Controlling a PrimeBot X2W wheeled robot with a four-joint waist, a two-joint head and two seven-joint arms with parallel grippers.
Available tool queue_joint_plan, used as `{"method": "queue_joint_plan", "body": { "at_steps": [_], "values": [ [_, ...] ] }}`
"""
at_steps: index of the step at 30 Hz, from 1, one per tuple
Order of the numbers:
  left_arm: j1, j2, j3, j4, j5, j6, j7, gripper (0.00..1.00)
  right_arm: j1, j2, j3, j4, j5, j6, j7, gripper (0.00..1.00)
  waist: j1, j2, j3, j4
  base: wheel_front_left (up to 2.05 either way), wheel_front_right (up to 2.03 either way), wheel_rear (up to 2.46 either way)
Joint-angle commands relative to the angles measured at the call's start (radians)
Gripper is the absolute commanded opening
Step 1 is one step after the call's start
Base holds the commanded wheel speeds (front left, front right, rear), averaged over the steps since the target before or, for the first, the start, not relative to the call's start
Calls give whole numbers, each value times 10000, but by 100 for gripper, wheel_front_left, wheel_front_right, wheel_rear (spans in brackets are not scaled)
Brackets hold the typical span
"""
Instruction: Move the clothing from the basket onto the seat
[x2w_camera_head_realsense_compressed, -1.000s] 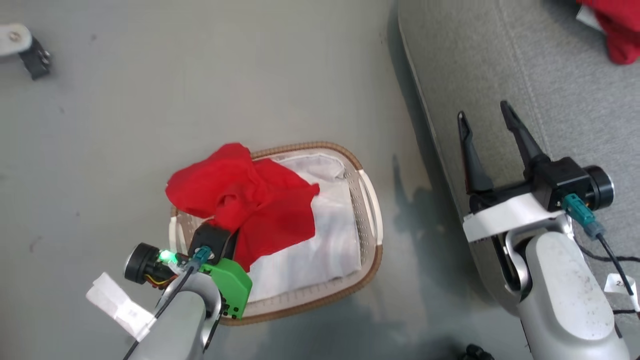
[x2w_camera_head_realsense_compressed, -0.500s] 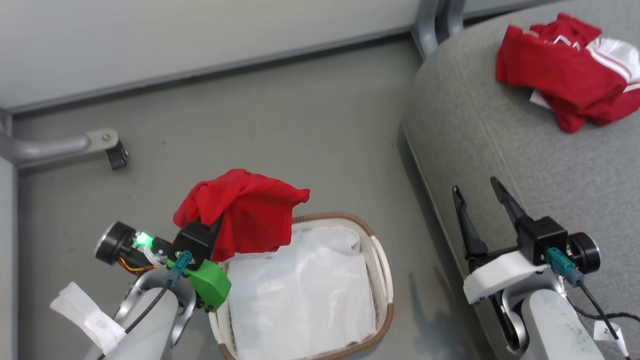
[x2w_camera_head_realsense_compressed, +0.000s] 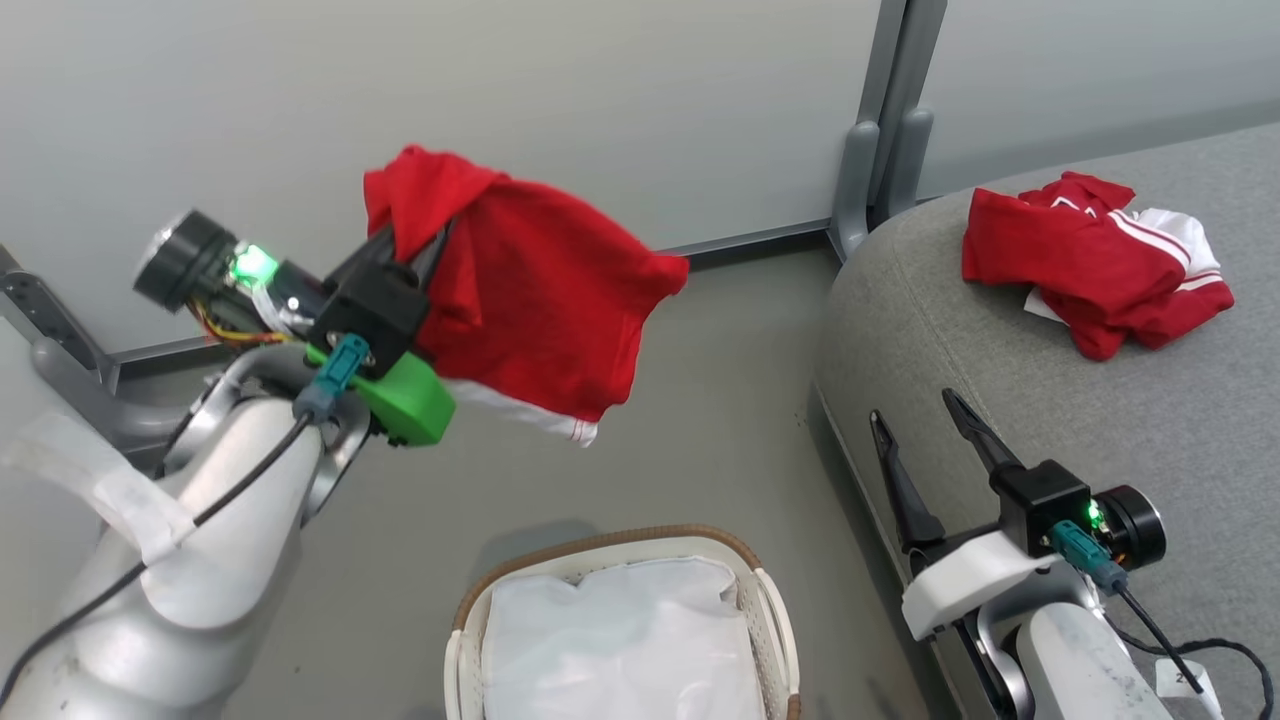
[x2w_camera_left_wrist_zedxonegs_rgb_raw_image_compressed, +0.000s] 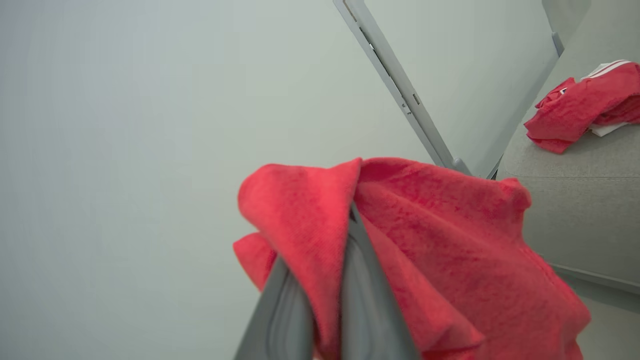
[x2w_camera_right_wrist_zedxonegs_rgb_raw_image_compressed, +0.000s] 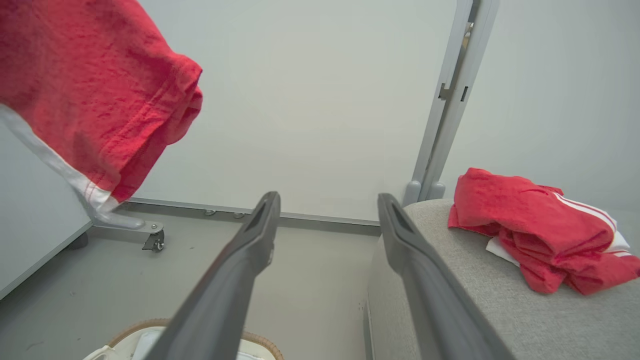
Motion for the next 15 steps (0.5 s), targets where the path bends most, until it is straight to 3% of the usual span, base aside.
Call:
{"method": "queue_joint_plan", "body": {
  "at_steps": [1,15],
  "values": [
    [-275,103,-114,-167,-103,-25,100,0,-140,-38,66,46,6,-14,-6,100,1,0,-53,4,0,0,0],
    [-1139,204,-1462,-1185,-866,-20,424,0,-1120,-38,1195,434,73,-14,-5,100,1,0,-57,67,0,0,0]
  ]
}}
